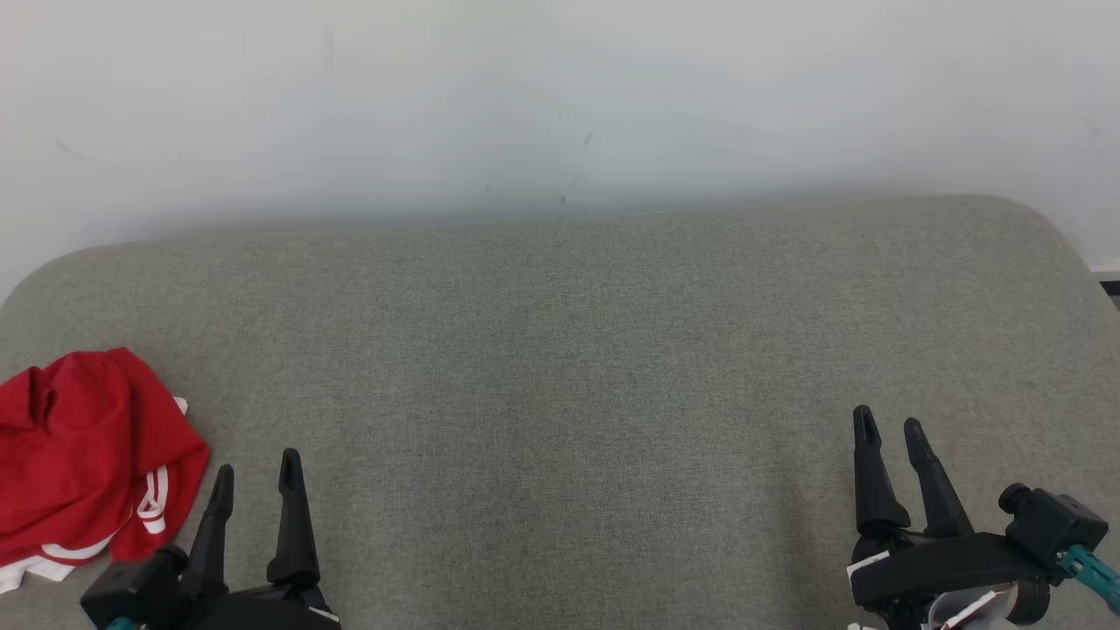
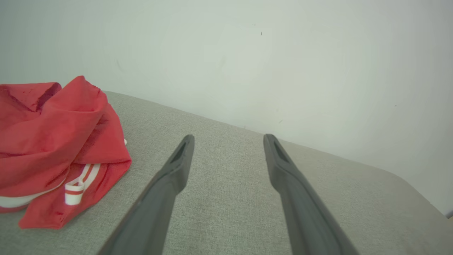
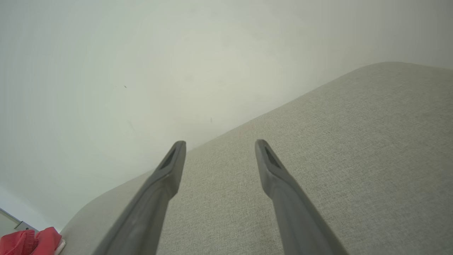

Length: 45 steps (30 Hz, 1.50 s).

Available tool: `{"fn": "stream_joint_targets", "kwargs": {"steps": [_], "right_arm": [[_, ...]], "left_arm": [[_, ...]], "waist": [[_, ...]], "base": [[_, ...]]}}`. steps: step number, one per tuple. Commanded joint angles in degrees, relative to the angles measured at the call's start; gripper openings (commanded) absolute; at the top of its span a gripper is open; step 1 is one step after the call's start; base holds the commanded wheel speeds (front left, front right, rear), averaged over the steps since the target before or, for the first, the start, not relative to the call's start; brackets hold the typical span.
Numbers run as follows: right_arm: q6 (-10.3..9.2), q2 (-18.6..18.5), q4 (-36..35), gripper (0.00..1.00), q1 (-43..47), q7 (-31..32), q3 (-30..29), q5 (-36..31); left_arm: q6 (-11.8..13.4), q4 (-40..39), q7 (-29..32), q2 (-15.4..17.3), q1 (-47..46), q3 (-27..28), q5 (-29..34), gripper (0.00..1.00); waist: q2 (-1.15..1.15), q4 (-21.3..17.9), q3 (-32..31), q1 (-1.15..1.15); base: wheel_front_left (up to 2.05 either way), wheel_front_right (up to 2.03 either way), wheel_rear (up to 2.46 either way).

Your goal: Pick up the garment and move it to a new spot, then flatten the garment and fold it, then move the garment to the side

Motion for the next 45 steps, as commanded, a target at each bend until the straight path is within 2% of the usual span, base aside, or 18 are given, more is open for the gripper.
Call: {"fn": "stream_joint_targets", "kwargs": {"steps": [1, 13, 25, 45], "right_arm": [[0.15, -0.2, -1.1, 1.0, -0.6, -0.7, 0.0, -2.2], [0.16, 0.2, -1.8, 1.0, -0.1, -2.2, -1.1, -9.3], [0.18, -0.3, -0.9, 1.0, -0.2, -3.7, -0.2, -15.0], [0.19, -0.8, 0.8, 1.0, -0.2, -6.1, 1.1, -24.7]], "left_arm": [[0.5, -1.1, -0.7, 0.6, 0.2, -0.4, 2.1, 1.0], [2.1, -1.8, -2.2, 1.2, 0.6, -1.3, 7.6, 1.0], [1.6, -1.3, -3.7, 1.4, 1.0, -2.0, 13.6, 1.0], [2.5, -0.5, -6.2, 0.8, 1.8, -1.7, 23.1, 1.0]], "waist": [[0.0, 0.0, 0.0, 0.0], [0.0, 0.1, 0.3, 0.0], [0.0, -0.1, 0.5, 0.0], [0.0, -0.6, 0.3, 0.0]], "base": [[0.0, 0.0, 0.0], [0.0, 0.0, 0.0], [0.0, 0.0, 0.0], [0.0, 0.0, 0.0]]}}
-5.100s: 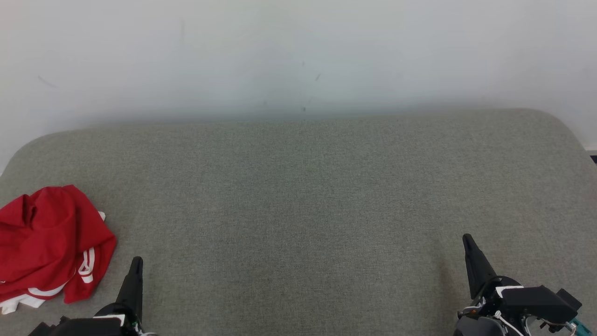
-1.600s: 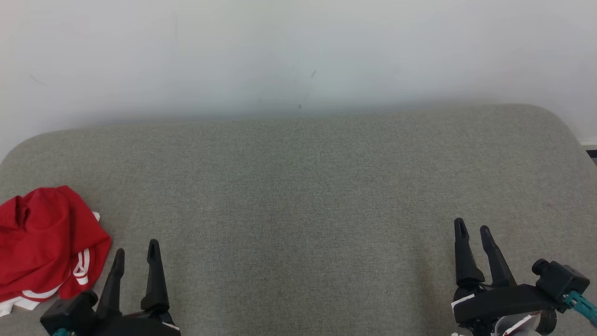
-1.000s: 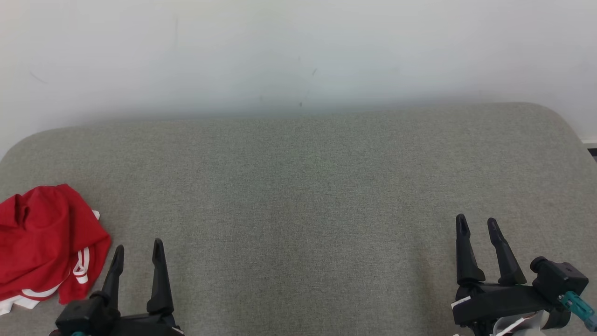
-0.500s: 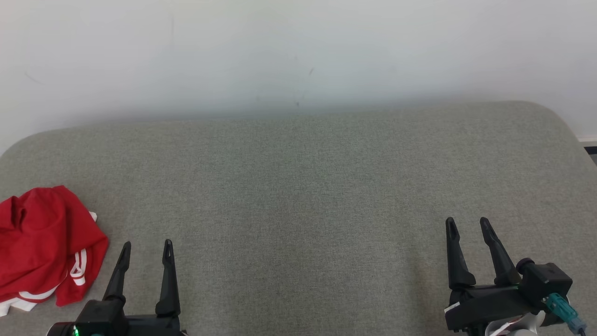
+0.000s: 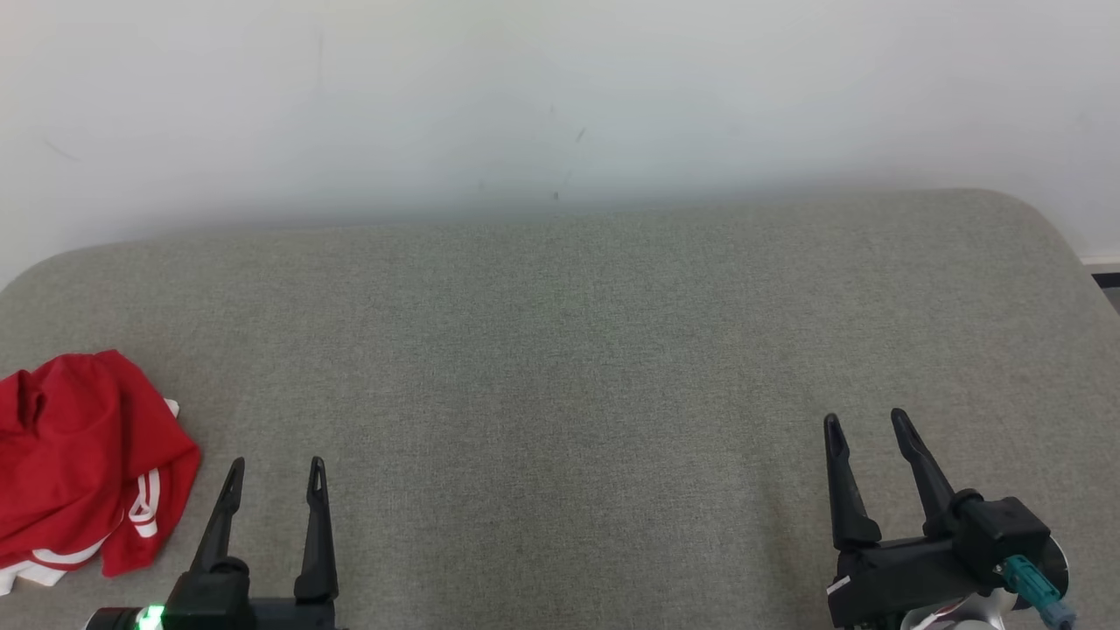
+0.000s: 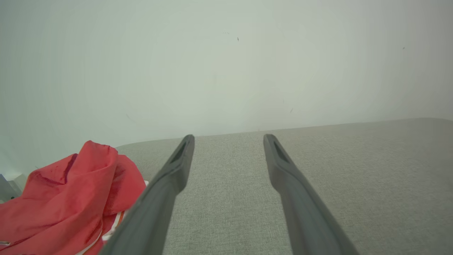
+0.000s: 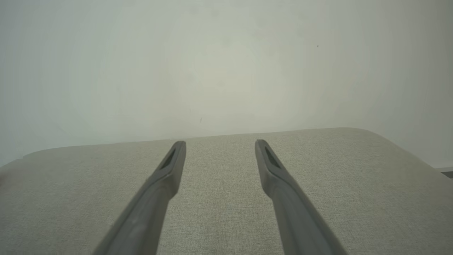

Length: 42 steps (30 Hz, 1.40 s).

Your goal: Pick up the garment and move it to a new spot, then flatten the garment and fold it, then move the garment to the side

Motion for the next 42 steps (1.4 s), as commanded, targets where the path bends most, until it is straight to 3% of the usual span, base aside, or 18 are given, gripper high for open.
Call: {"fn": "stream_joint_targets", "kwargs": {"steps": [1, 30, 42], "right_arm": [[0.18, -0.3, 0.1, 1.0, -0.3, -0.4, 0.2, -1.6], [0.18, 0.2, 3.4, 1.0, -0.2, -0.7, -0.6, -1.9], [0.18, -0.1, 3.8, 1.0, 0.4, -0.7, 1.4, -1.2]], "left_arm": [[0.2, 0.1, -0.6, -0.1, 0.5, 0.2, 1.3, 1.0], [-1.7, 5.1, -0.9, -1.5, 0.1, 2.5, 1.2, 1.0], [-2.4, 6.7, -0.9, -1.8, 0.2, 3.3, 0.1, 1.0]], "waist": [[0.0, 0.0, 0.0, 0.0], [0.0, 0.2, -0.1, 0.0], [0.0, 5.5, -0.2, 0.0]], "base": [[0.0, 0.0, 0.0], [0.0, 0.0, 0.0], [0.0, 0.0, 0.0]]}}
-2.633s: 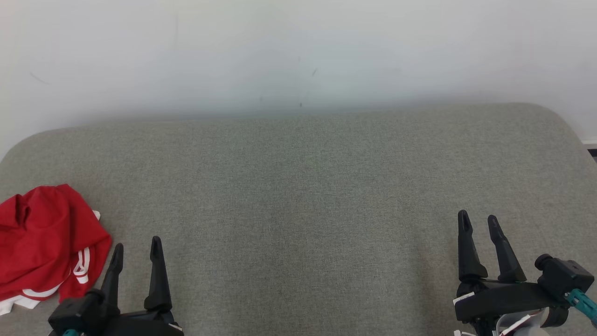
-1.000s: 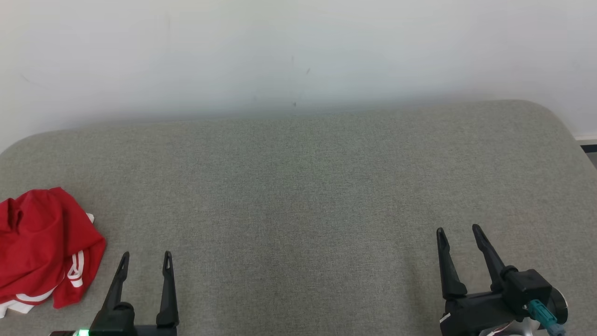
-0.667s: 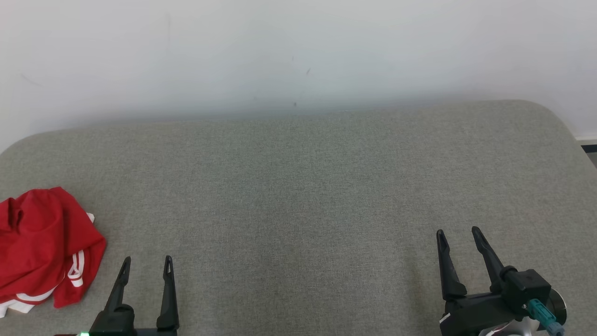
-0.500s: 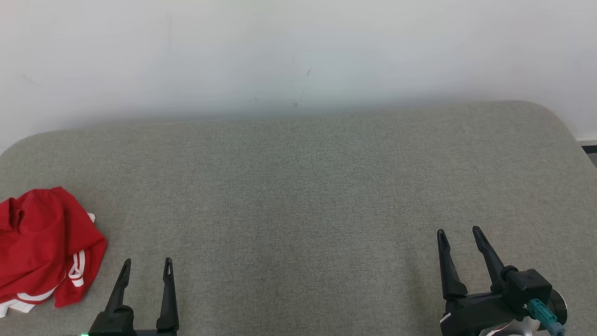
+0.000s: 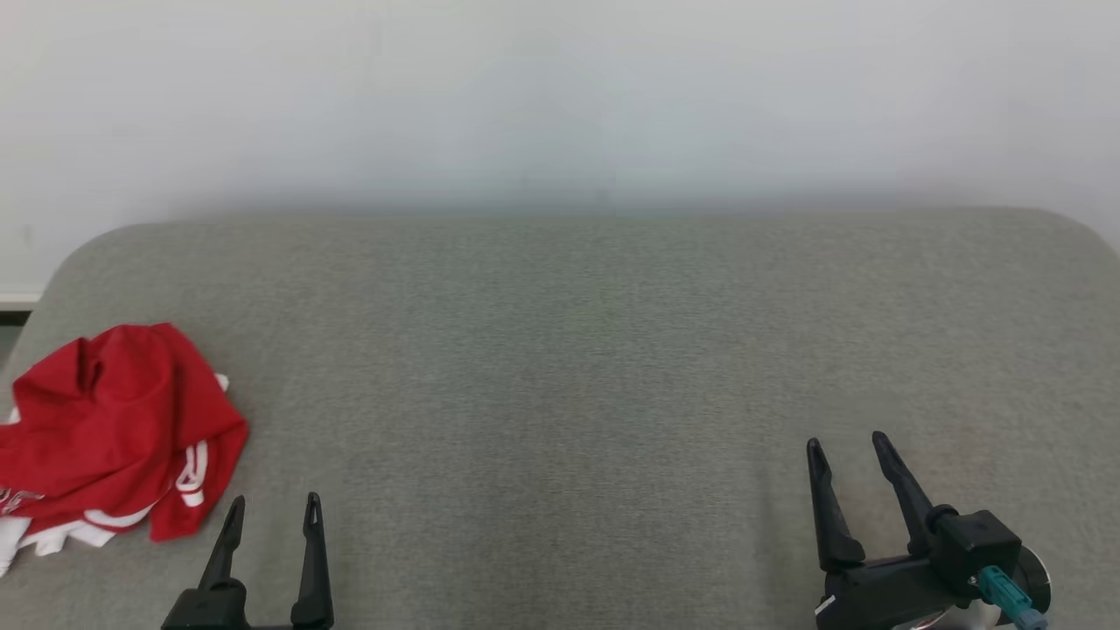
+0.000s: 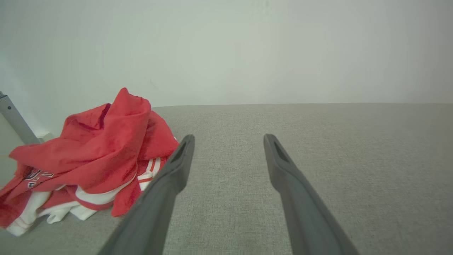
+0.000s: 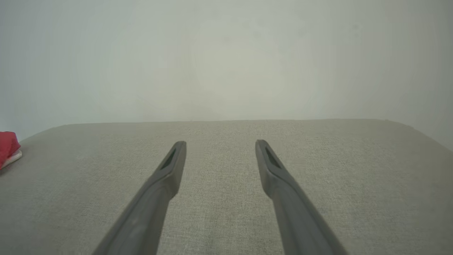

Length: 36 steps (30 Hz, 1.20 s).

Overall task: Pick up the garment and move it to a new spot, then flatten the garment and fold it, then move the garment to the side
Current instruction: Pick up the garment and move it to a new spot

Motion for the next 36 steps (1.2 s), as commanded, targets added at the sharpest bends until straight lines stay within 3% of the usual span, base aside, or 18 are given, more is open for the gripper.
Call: {"fn": "stream_joint_targets", "kwargs": {"steps": [1, 9, 25, 36], "right_arm": [[0.18, -0.1, 0.1, 1.0, 0.3, 0.0, 0.5, 0.4], [0.19, 0.1, 0.2, 1.0, 0.7, 0.0, 1.9, 1.0], [0.19, 0.8, -0.5, 1.0, 0.1, 0.0, 3.4, 1.5], [0.19, -0.4, 1.2, 1.0, -5.1, 0.0, 9.9, 2.5]], "left_arm": [[-0.1, 0.3, -0.2, -0.2, 0.0, 0.2, -0.2, 1.0], [-0.2, 1.1, -0.2, -0.2, 0.3, 1.1, -0.6, 1.0], [-0.8, 0.4, -0.2, -0.2, 1.1, 3.4, -0.8, 1.0], [1.7, -2.6, -0.2, -0.2, 2.9, 6.8, -4.5, 1.0]], "waist": [[0.0, 2.8, -0.1, 0.0], [0.0, 9.5, -0.2, 0.0], [0.0, 27.0, -0.5, 0.0], [0.0, 28.9, 2.1, 0.0]], "base": [[0.0, 0.0, 0.0], [0.0, 0.0, 0.0], [0.0, 0.0, 0.0], [0.0, 0.0, 0.0]]}}
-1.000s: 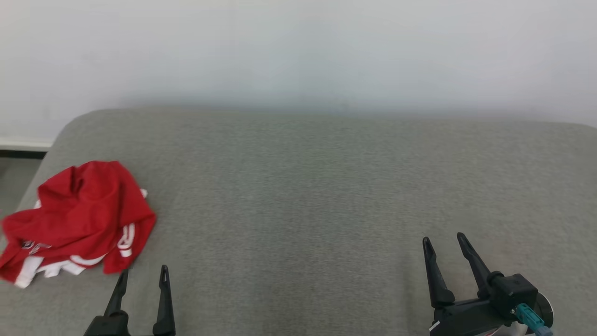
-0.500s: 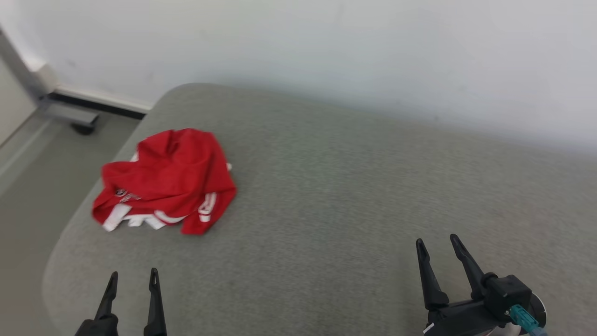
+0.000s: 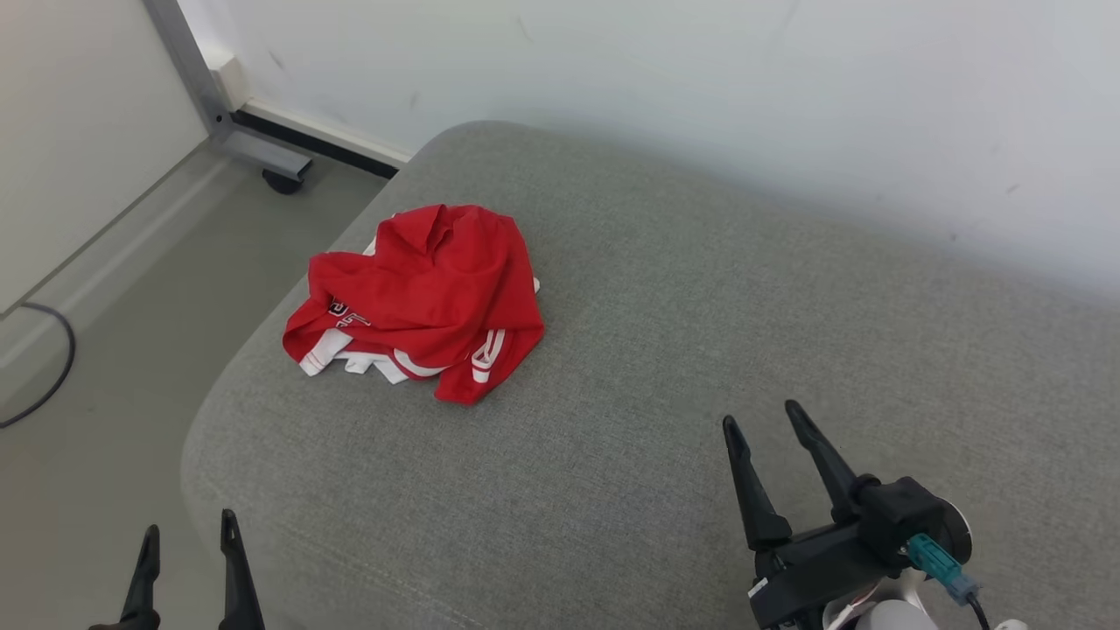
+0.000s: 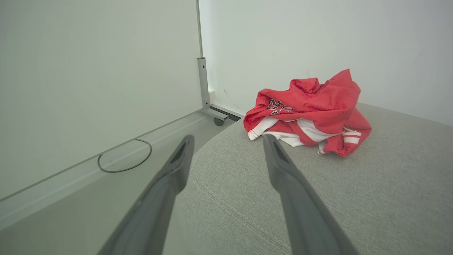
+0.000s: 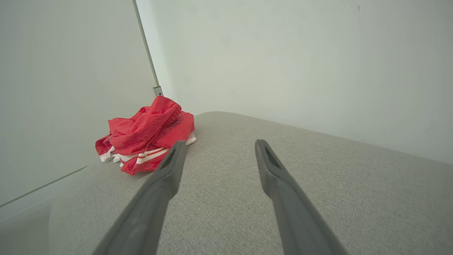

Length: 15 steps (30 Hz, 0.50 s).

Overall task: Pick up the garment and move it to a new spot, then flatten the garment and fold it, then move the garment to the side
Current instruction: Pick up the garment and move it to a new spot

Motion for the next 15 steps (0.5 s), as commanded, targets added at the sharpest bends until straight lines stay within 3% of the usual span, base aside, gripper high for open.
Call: {"fn": "stream_joint_targets", "kwargs": {"steps": [1, 6, 15], "right_arm": [[0.19, -0.3, 0.4, 1.0, -0.5, 0.0, 0.5, 0.3], [0.19, -1.0, 0.8, 1.0, -1.1, 0.0, 1.2, 1.0], [0.19, -2.7, -0.5, 1.0, 1.1, 0.0, -1.8, 0.7]], "left_arm": [[0.4, -0.5, -0.2, -0.1, 0.5, 0.2, -0.8, 1.0], [0.7, -0.8, -0.2, -0.1, 1.0, 0.1, -1.6, 1.0], [-2.8, 3.4, -0.2, -0.1, -4.6, -1.3, -2.0, 1.0]], "waist": [[0.0, 0.6, 0.9, 0.0], [0.0, 0.7, 1.5, 0.0], [0.0, 0.2, 3.4, 0.0]], "base": [[0.0, 0.0, 0.0], [0.0, 0.0, 0.0], [0.0, 0.0, 0.0]]}}
